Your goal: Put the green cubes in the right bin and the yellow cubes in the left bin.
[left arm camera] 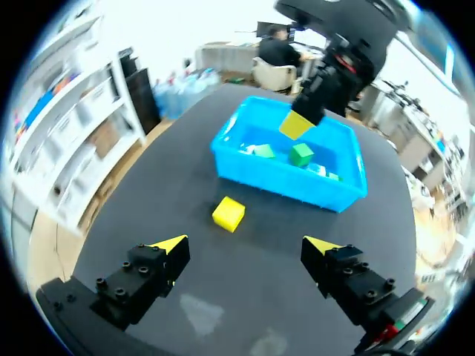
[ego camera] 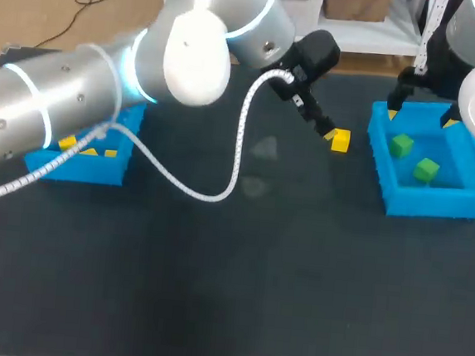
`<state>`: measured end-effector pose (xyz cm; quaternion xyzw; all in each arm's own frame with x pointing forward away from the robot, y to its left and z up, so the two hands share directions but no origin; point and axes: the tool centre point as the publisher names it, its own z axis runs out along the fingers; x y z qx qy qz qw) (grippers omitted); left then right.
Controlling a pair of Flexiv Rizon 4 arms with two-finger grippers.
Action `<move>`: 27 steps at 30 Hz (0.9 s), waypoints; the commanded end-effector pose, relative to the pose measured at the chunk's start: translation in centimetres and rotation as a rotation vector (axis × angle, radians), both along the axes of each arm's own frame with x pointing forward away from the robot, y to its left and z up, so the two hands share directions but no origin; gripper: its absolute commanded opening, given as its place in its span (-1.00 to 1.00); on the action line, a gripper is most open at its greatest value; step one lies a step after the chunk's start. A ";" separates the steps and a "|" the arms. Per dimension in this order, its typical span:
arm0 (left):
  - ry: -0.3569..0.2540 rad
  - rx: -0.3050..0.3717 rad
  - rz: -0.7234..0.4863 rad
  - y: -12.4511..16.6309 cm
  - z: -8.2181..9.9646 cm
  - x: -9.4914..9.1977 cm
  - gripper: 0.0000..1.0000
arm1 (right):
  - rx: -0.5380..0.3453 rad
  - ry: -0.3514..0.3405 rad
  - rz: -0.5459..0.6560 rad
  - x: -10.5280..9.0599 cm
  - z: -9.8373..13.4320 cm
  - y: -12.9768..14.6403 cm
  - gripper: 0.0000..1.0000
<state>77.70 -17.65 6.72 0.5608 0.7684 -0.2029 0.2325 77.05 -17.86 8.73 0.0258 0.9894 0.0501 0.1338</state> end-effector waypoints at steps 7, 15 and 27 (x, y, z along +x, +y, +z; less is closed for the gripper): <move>-0.015 -0.065 -0.321 -2.0 -2.8 2.3 1.00 | -0.002 -0.007 -0.003 -0.3 0.0 0.0 1.00; -0.002 -0.001 -0.385 -3.2 -4.0 3.4 1.00 | -0.002 -0.007 -0.003 -0.3 0.0 0.0 1.00; 0.014 0.055 -0.416 -4.7 -5.6 4.5 1.00 | -0.002 -0.007 -0.003 -0.3 0.0 0.0 1.00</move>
